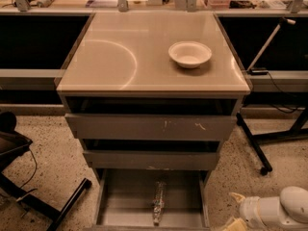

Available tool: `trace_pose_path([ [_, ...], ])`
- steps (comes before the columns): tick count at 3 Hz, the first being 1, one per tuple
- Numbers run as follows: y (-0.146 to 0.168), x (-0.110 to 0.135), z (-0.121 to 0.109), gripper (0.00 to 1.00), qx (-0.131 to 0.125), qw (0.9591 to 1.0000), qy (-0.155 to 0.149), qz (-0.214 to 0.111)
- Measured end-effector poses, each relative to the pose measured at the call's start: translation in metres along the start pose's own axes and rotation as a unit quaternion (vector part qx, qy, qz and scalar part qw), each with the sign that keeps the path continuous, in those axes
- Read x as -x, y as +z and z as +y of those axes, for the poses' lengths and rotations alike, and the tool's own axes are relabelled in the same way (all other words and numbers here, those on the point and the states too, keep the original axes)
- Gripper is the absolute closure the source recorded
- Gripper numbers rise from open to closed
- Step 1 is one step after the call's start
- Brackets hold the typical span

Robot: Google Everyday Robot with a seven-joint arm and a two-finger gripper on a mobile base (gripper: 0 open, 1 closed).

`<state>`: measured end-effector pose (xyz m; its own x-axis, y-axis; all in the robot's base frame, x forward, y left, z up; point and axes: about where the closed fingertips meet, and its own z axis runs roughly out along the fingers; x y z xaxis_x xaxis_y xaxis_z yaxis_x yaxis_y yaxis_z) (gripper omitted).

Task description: Pick water bottle from bottom drawer and place on counter

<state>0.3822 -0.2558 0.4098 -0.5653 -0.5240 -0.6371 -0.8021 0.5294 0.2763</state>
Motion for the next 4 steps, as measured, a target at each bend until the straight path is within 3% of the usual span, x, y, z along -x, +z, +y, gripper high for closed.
trace_pose_path([
  [1, 0.050, 0.018, -0.009, 0.00, -0.002, 0.9962, 0.006, -0.086],
  [2, 0.109, 0.046, -0.037, 0.00, -0.034, 0.9845, 0.024, -0.170],
  [3, 0.133, 0.041, -0.030, 0.00, -0.025, 0.9827, 0.039, -0.180],
  [4, 0.133, 0.042, -0.030, 0.00, -0.025, 0.9827, 0.038, -0.179],
])
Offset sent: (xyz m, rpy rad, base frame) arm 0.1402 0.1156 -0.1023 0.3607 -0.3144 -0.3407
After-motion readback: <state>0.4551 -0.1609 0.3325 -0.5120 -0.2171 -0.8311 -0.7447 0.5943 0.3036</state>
